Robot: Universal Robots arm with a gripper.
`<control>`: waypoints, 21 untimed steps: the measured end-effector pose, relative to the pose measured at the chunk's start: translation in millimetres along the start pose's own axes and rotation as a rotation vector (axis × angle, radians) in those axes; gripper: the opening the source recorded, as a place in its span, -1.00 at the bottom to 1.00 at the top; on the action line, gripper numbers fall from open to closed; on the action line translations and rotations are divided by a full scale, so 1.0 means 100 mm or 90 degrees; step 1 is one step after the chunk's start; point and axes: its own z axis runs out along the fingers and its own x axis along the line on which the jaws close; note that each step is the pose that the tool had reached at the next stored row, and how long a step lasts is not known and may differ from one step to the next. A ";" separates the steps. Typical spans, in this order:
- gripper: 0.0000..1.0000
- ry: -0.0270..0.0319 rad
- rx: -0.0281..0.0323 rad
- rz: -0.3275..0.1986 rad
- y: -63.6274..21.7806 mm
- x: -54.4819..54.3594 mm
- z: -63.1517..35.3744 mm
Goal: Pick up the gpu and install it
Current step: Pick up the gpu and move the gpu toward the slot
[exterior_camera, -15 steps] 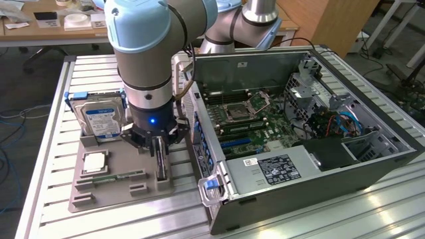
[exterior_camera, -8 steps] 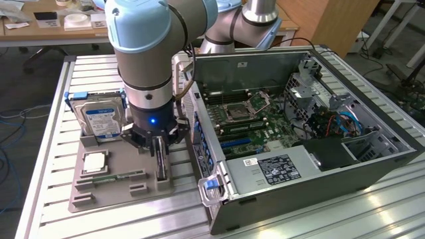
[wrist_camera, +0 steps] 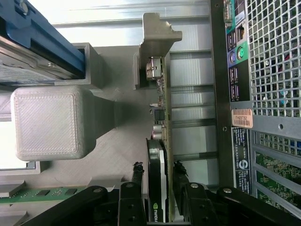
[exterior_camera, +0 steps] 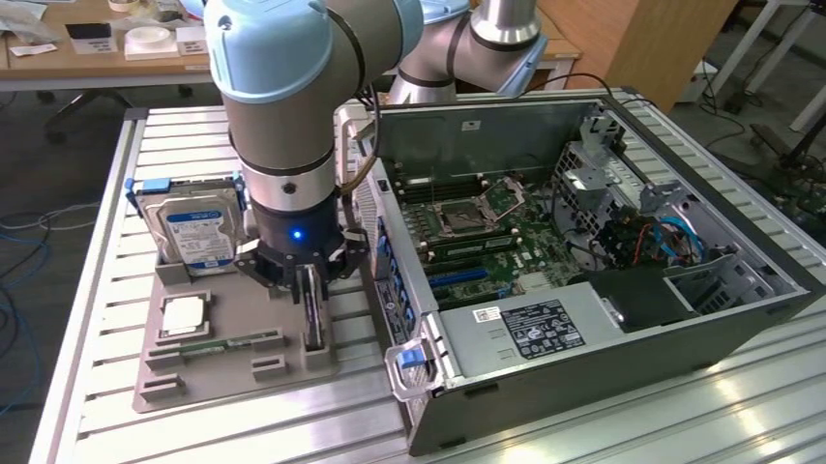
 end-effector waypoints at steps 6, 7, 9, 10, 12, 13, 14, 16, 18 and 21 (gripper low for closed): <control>-0.47 0.0000 0.0001 0.000 0.000 0.00 0.000; -0.47 0.0000 0.0000 0.000 0.000 0.00 0.000; -0.47 0.0000 0.0000 0.000 0.000 0.00 0.000; -0.47 0.0000 0.0000 0.000 0.000 0.00 0.000; -0.47 0.0000 0.0000 0.000 0.000 0.00 0.000; -0.47 0.0000 0.0000 0.000 0.000 0.00 0.000; -0.47 0.0000 0.0000 0.000 0.000 0.00 0.000; -0.47 0.0000 0.0000 0.000 0.000 0.00 0.000; -0.47 0.0005 -0.0003 -0.012 0.000 0.00 0.000; -0.47 0.0010 -0.0006 -0.022 0.000 0.00 0.000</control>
